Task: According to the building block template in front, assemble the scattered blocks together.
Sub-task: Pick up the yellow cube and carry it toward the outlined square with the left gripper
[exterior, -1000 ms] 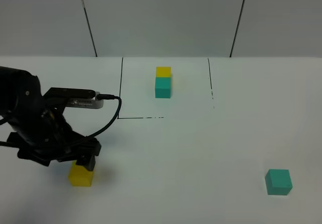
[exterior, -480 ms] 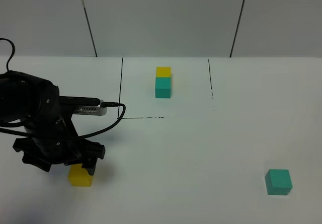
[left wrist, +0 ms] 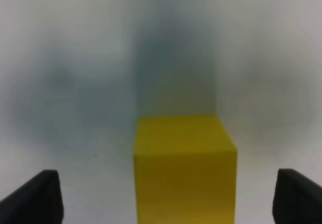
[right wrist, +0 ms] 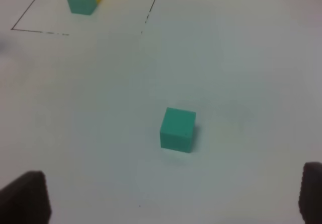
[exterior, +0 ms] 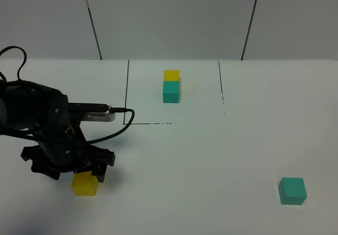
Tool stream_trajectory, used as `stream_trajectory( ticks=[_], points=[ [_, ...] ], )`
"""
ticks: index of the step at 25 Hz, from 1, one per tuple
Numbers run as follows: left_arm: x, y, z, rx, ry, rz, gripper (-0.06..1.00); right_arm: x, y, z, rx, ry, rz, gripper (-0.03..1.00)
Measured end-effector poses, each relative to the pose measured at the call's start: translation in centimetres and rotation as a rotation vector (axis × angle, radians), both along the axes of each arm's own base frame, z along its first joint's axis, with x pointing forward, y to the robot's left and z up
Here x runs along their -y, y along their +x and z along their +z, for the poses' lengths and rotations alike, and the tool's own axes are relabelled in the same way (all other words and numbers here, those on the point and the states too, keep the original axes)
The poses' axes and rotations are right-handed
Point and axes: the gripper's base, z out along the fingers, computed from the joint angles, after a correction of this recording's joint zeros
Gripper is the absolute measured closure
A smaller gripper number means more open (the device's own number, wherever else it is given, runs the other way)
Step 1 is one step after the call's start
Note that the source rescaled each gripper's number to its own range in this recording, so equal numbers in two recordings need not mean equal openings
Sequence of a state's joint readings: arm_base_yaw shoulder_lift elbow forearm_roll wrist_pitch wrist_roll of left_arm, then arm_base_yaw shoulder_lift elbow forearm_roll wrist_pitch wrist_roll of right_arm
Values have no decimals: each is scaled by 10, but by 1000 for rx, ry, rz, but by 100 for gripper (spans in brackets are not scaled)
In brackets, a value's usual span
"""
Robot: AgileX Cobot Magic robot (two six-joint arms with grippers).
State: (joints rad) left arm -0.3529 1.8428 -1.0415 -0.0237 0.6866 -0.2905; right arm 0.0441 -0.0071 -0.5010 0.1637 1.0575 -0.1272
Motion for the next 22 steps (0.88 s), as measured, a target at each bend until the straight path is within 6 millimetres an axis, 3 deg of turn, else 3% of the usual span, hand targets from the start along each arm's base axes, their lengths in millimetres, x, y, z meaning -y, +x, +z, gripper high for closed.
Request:
stream_trajectory(
  ticks=[18, 22],
  points=[
    [2, 2, -18, -42, -2, 19, 11, 0, 0, 0, 0, 0, 0, -3],
    [2, 2, -18, -39, -3, 19, 20, 0, 0, 0, 0, 0, 0, -3]
  ],
)
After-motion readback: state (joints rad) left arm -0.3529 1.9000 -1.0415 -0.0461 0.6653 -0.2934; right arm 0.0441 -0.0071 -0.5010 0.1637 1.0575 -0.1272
